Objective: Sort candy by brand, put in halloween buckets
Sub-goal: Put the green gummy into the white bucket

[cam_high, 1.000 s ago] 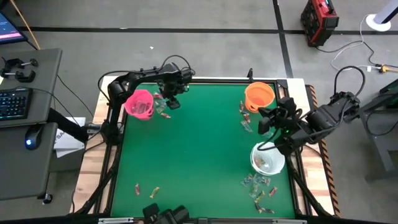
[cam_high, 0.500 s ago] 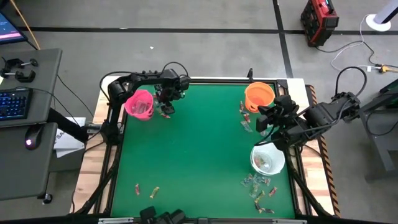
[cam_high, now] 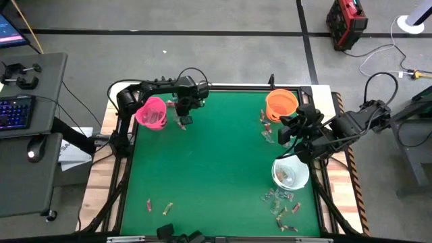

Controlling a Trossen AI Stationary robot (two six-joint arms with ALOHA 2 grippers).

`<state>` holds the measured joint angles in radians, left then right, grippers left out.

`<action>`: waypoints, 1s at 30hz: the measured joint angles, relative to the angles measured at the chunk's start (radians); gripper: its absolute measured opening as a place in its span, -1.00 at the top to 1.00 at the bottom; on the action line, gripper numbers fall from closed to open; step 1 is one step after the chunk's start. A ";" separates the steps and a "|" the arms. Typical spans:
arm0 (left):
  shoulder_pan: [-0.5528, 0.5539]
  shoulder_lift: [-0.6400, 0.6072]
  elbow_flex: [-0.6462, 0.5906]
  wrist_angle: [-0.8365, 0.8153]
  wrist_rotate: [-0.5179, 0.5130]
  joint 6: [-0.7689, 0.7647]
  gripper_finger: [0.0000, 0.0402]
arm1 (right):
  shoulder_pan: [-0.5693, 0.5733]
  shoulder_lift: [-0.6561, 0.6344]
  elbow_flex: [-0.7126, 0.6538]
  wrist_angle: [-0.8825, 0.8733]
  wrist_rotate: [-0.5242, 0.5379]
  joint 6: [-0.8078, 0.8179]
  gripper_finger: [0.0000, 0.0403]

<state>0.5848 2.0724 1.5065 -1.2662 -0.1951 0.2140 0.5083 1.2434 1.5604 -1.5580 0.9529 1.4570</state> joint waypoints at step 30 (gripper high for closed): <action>0.024 -0.095 0.109 0.034 0.136 -0.023 0.81 | 0.000 0.001 0.000 0.007 -0.037 0.000 1.00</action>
<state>0.6090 1.9778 1.6157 -1.2320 -0.0587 0.1909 0.5083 1.2442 1.5604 -1.5513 0.9157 1.4567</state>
